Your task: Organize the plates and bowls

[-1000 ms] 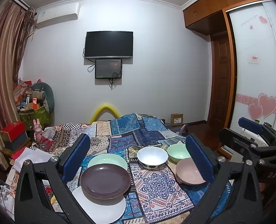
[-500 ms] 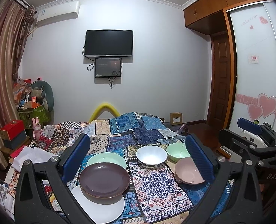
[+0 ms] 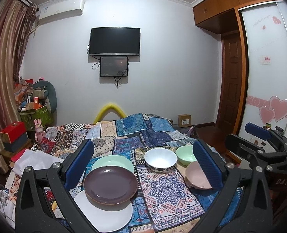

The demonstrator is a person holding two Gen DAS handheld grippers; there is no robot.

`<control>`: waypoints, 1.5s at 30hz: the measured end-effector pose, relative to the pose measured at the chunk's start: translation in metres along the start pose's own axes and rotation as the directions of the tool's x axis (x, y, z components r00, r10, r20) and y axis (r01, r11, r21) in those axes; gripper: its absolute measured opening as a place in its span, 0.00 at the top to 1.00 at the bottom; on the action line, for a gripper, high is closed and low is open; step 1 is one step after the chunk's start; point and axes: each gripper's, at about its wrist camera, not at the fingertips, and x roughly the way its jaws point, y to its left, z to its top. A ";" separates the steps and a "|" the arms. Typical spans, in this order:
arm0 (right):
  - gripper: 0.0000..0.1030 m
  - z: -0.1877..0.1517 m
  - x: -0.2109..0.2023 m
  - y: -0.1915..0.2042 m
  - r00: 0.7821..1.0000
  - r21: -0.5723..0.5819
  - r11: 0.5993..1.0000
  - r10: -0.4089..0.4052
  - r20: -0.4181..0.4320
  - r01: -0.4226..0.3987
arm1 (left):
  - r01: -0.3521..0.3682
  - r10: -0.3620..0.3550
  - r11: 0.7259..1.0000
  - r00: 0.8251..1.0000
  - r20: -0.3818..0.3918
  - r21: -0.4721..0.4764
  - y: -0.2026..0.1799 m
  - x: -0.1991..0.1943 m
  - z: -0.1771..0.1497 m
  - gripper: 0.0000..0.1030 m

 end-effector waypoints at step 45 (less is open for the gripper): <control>0.40 -0.108 0.229 0.034 0.839 0.021 0.996 0.081 -0.539 -0.082 | -0.136 0.008 0.979 0.765 -0.644 -0.149 0.223 0.224 -0.154 0.58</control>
